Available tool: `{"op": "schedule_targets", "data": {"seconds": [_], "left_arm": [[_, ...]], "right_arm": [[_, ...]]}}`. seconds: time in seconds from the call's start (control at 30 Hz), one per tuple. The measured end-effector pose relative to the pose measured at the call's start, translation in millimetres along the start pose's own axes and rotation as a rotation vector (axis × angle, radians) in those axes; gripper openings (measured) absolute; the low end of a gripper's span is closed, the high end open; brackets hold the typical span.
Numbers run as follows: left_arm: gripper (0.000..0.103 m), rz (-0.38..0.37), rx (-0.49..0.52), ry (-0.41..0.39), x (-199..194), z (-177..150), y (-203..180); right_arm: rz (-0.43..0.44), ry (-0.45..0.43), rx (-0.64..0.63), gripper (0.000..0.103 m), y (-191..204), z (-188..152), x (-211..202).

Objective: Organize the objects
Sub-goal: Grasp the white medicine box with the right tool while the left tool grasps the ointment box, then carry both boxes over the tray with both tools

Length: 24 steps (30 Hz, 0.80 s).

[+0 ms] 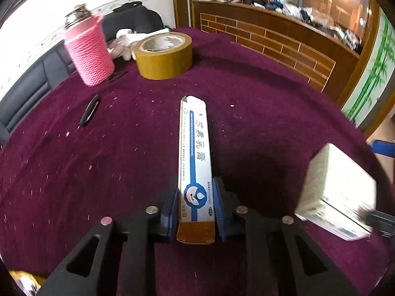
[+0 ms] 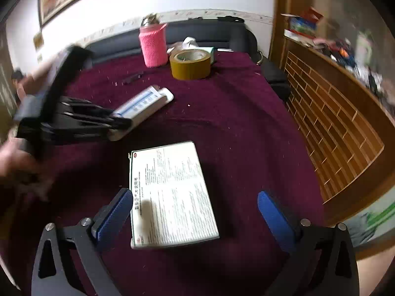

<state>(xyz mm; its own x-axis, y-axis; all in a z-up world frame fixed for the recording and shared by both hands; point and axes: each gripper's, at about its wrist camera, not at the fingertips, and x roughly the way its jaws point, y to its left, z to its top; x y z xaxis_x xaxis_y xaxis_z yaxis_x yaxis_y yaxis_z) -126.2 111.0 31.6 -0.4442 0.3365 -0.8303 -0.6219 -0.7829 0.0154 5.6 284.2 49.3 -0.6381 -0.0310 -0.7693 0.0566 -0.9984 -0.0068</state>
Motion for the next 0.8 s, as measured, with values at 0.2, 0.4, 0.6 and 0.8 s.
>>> {"op": "schedule_targets", "data": {"seconds": [0.2, 0.4, 0.6, 0.8], "left_arm": [[0.022, -0.017, -0.093, -0.061, -49.5, -27.1, 11.7], [0.022, -0.026, -0.183, -0.127, -100.7, -63.0, 28.9], [0.022, 0.023, -0.292, -0.202, -161.2, -114.1, 53.7], [0.022, 0.156, -0.411, -0.250, -224.3, -182.9, 94.2]], "right_arm": [[-0.037, 0.091, -0.078, 0.101, 20.1, 10.7, 41.5], [0.028, 0.144, -0.010, 0.076, 23.7, 4.5, 43.4], [0.088, 0.075, -0.032, 0.076, 54.6, 6.6, -3.2], [0.237, 0.032, -0.084, 0.076, 120.5, 20.1, -40.3]]}}
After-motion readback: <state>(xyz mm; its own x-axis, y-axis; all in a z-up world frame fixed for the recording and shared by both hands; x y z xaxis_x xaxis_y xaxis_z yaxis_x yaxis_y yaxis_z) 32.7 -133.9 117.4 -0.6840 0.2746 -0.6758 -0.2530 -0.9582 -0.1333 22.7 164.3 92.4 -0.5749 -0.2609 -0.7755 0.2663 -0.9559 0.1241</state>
